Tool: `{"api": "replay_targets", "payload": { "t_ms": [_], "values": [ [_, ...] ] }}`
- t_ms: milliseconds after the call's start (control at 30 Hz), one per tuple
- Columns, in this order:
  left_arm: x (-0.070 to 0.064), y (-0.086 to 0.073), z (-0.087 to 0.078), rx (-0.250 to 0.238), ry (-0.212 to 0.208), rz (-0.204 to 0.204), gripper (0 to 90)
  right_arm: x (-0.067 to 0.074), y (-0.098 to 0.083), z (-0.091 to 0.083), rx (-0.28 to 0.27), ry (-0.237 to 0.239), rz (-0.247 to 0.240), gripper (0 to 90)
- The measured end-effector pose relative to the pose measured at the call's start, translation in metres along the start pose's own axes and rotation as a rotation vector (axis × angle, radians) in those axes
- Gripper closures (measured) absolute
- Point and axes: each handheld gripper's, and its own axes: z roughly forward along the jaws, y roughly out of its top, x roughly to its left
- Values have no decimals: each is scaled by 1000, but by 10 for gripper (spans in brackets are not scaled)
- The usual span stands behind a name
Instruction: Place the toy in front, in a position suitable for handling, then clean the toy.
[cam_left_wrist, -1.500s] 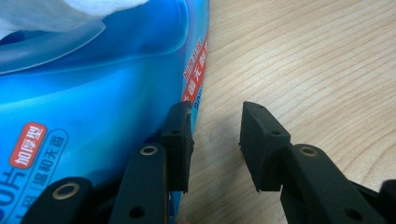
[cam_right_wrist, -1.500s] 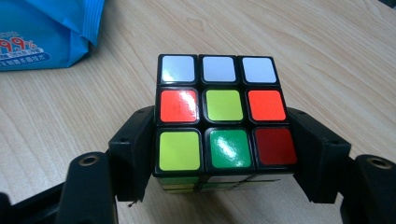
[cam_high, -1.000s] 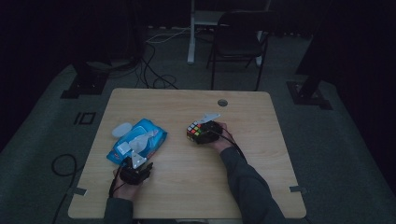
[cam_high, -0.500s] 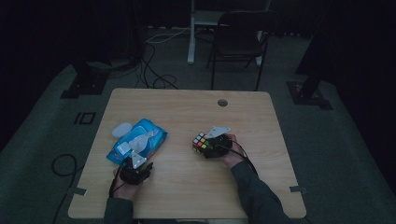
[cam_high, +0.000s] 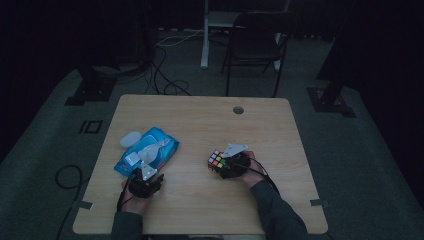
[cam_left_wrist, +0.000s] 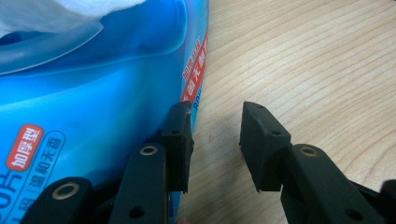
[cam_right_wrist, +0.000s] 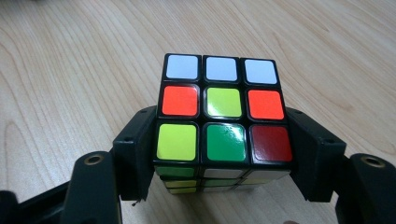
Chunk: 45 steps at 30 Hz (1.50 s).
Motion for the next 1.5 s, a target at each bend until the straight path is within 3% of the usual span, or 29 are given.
{"api": "replay_targets", "payload": {
  "t_ms": [200,433,800,1000,1200,1333,1500],
  "values": [
    [0,0,0,-1,-2,0,640,-3,-2,1,0,30,13,331],
    [-3,1,-4,-17,-16,3,621,-5,1,3,-17,26,31,208],
    [-3,10,-16,-47,-55,9,589,-6,7,5,-12,38,35,231],
    [-6,18,-24,-46,-77,46,577,-7,8,6,-13,48,34,259],
    [-5,30,-34,-61,-52,96,564,-8,9,9,-5,54,36,292],
    [1,37,-40,-84,-37,99,562,-7,10,11,4,54,29,299],
    [19,53,-53,-125,21,124,519,-7,10,13,17,61,36,310]
  ]
}}
